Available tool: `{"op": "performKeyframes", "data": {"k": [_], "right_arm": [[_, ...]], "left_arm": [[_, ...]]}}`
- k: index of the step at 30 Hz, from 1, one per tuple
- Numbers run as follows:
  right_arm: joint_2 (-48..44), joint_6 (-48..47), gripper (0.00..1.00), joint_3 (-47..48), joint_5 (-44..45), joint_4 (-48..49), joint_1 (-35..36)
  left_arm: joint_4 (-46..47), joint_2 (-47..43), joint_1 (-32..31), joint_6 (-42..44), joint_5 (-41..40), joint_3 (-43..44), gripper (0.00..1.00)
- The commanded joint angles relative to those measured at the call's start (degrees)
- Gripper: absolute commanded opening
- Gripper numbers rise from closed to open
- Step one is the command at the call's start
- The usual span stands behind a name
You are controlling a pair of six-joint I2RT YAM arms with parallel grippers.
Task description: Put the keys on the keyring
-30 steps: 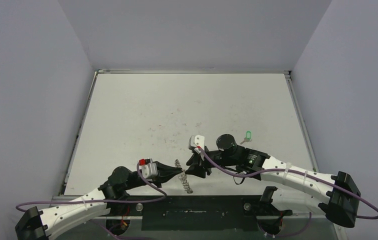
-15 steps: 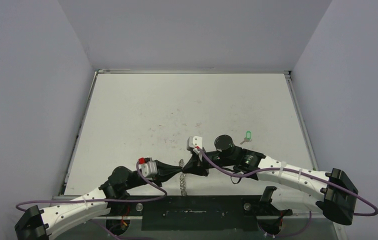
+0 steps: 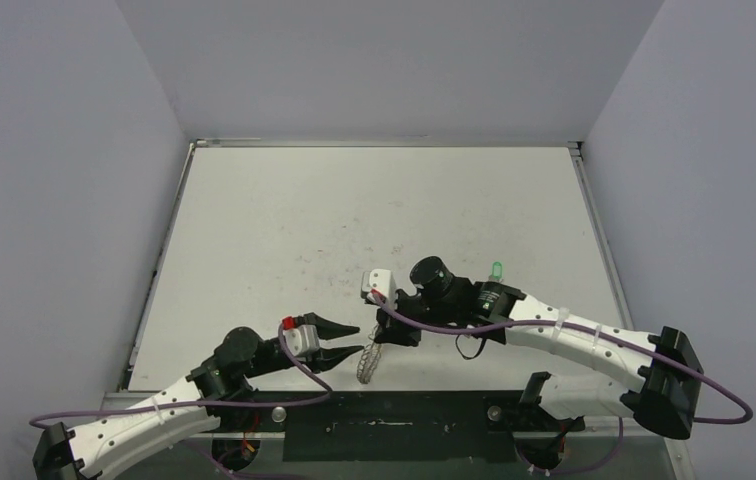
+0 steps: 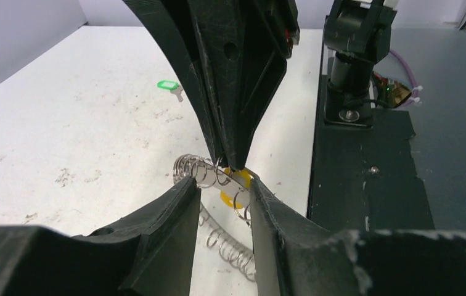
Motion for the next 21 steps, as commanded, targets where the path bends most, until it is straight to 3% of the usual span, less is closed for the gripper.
{"op": "performKeyframes", "data": {"k": [1, 9, 21], "right_arm": [[3.4, -4.8, 0.0, 8.8, 3.3, -12.8, 0.8], [11.2, -7.6, 0.0, 20.3, 4.5, -23.6, 1.9], [13.2, -8.0, 0.0, 22.0, 1.8, -22.8, 2.5]], "left_arm": [[-10.1, -0.5, -0.3, 4.9, -0.2, 5.2, 0.34], [-11.6, 5.7, -0.3, 7.9, 3.1, 8.6, 0.34], [-3.5, 10.6, -0.3, 7.1, 0.9, 7.6, 0.27]]}}
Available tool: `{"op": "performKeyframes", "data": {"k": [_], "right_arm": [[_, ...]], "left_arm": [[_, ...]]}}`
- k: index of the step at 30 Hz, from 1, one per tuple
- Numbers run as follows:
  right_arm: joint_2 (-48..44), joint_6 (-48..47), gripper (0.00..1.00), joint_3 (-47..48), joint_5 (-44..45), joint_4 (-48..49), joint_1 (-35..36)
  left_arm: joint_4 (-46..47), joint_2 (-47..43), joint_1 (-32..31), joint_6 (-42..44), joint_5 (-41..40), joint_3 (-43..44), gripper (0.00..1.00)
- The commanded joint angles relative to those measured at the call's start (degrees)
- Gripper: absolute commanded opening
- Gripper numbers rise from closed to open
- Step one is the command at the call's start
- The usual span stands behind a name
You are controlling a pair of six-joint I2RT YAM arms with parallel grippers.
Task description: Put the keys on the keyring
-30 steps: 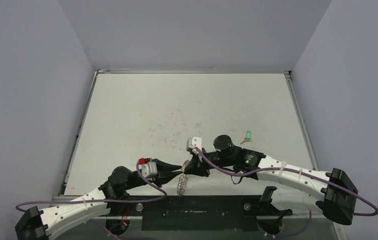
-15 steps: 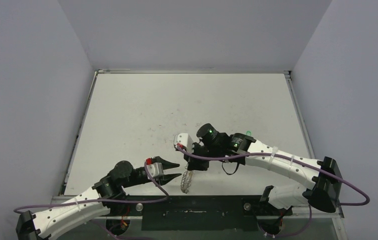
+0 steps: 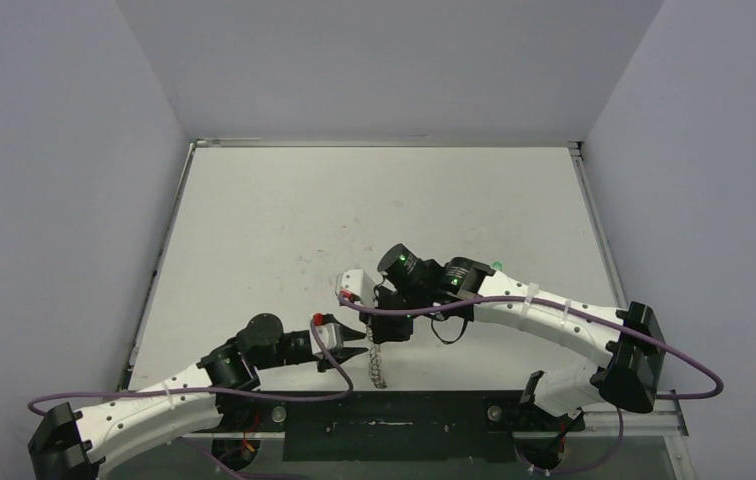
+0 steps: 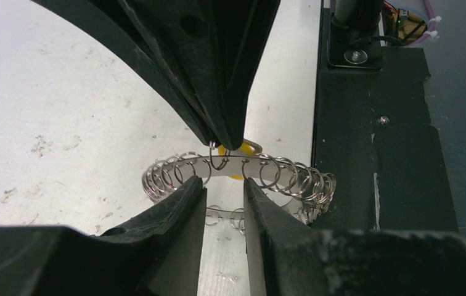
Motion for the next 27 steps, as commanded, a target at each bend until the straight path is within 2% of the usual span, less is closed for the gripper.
{"op": "performKeyframes", "data": {"k": [1, 5, 14, 21, 23, 26, 27], "right_arm": [[-0.2, -0.5, 0.0, 2.8, -1.5, 1.2, 0.5], [-0.4, -0.3, 0.0, 2.5, -1.6, 2.1, 0.5], [-0.4, 0.4, 0.0, 2.2, -2.0, 3.3, 0.6], [-0.7, 0.4, 0.0, 1.9, -2.1, 3.5, 0.6], [-0.8, 0.4, 0.0, 1.9, -2.1, 3.5, 0.6], [-0.7, 0.5, 0.0, 1.8, -2.1, 3.6, 0.7], [-0.7, 0.5, 0.0, 1.7, -2.1, 3.6, 0.7]], "left_arm": [[5.7, -1.0, -0.3, 0.6, -1.6, 1.6, 0.25], [7.2, -1.1, -0.3, 0.3, -1.3, 1.0, 0.2], [11.3, 3.0, -0.3, -0.5, 1.8, 1.0, 0.19], [11.5, 5.6, -0.3, -0.1, 2.9, 1.9, 0.14], [11.9, 5.9, -0.3, 0.0, 3.3, 1.9, 0.11], [12.5, 6.2, -0.3, -0.2, 3.3, 1.9, 0.0], [12.6, 6.1, -0.3, -0.3, 3.2, 1.8, 0.0]]}}
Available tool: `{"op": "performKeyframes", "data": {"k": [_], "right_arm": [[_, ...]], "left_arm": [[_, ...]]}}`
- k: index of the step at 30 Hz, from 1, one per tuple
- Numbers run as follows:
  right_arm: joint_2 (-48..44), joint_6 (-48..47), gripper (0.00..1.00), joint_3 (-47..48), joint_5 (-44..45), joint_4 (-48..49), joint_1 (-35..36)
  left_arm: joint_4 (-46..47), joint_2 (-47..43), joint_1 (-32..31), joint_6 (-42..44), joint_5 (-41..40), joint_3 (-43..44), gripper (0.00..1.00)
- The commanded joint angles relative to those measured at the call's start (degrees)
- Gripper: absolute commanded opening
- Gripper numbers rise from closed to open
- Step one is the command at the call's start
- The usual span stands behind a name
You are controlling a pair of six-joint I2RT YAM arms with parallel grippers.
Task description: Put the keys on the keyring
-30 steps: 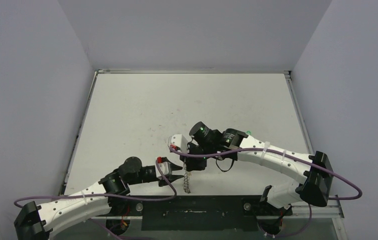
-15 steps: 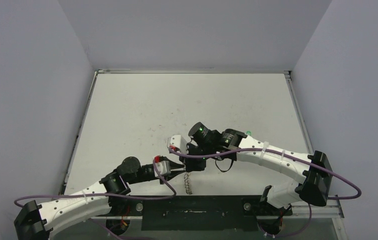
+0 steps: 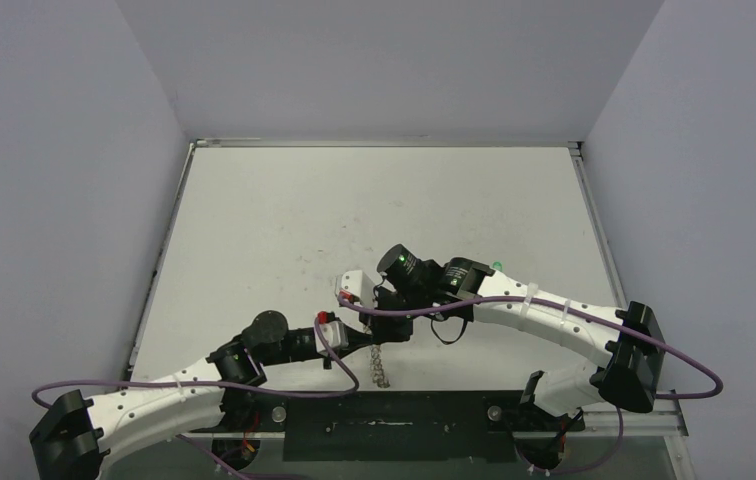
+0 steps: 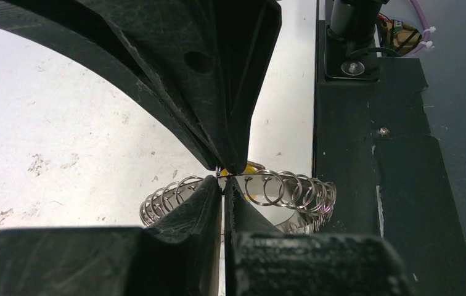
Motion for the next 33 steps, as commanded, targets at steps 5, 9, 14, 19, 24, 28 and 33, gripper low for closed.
{"op": "performKeyframes", "data": {"k": [5, 9, 14, 19, 24, 28, 33], "right_arm": [[-1.1, -0.1, 0.0, 0.9, -0.9, 4.1, 0.3], [-2.8, -0.3, 0.14, -0.6, 0.3, 6.1, -0.2], [-8.1, 1.0, 0.37, -5.0, -2.1, 12.2, -2.8], [-13.5, 1.7, 0.4, -11.6, -8.6, 18.9, -6.4], [-15.7, 2.4, 0.38, -16.4, -13.7, 24.3, -7.0], [-15.7, 4.0, 0.37, -19.4, -15.5, 28.7, -7.1], [-15.1, 6.5, 0.34, -22.2, -17.0, 35.1, -7.1]], "left_arm": [[5.7, -0.7, -0.3, -1.7, 1.4, 0.4, 0.0], [8.0, -2.2, -0.3, -3.2, 0.3, -1.4, 0.0], [11.3, -4.3, -0.3, -5.2, -0.9, -4.1, 0.0], [15.0, -6.2, -0.4, -6.3, -1.5, -6.2, 0.0], [15.7, -7.2, -0.3, -6.7, -2.0, -7.1, 0.0], [16.1, -7.4, -0.3, -7.1, -1.9, -7.2, 0.0], [16.4, -7.3, -0.3, -7.3, -1.6, -7.2, 0.0]]}}
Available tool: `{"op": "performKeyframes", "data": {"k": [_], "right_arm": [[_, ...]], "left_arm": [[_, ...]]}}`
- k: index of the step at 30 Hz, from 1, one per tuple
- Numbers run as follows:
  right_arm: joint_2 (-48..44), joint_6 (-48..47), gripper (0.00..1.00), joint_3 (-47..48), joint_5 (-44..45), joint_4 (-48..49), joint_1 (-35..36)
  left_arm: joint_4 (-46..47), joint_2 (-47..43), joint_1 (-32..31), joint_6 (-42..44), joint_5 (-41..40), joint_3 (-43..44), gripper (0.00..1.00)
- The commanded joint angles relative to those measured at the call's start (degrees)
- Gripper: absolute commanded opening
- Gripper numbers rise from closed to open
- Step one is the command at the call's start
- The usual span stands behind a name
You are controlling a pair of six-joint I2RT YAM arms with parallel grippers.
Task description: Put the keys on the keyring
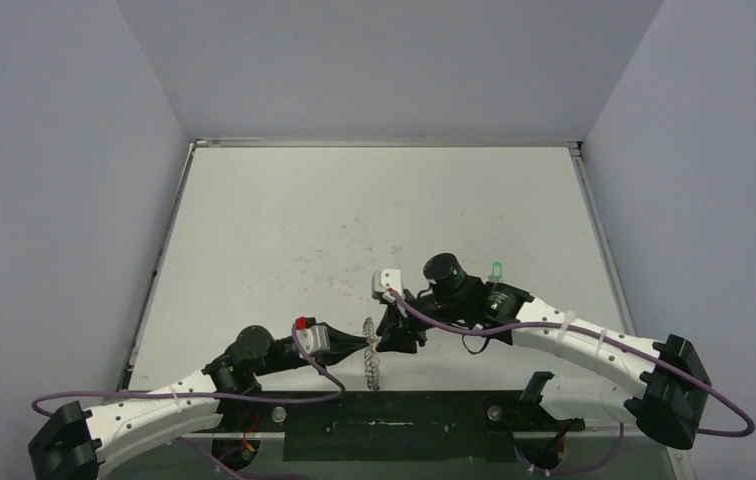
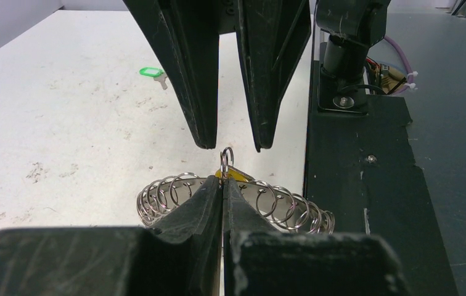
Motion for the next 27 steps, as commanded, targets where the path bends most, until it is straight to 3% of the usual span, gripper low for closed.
{"op": "performKeyframes", "data": {"k": [1, 8, 14, 21, 24, 27], "right_arm": [[0.0, 2.6, 0.34, -1.5, -3.6, 10.5, -0.2], [2.2, 5.3, 0.24, -2.8, -4.2, 15.5, -0.2], [3.4, 4.4, 0.01, -2.2, -4.1, 15.0, -0.2], [2.4, 3.4, 0.0, -1.0, -1.7, 10.2, -0.2], [2.9, 1.8, 0.0, 2.0, 0.8, 3.5, 0.0], [4.1, -0.1, 0.0, 5.9, 4.5, -4.3, 1.1]], "left_arm": [[6.0, -0.7, -0.3, -0.9, -0.3, 0.9, 0.0], [6.2, -0.7, -0.3, -1.0, 0.1, 1.0, 0.0], [6.0, -0.9, -0.3, -0.9, 0.0, 1.0, 0.0], [4.8, -1.0, -0.3, -0.9, -0.5, 1.2, 0.0], [0.8, -1.7, -0.3, -0.4, -1.9, 2.1, 0.22], [-4.1, -2.8, -0.3, 1.1, -2.8, 3.7, 0.29]]}}
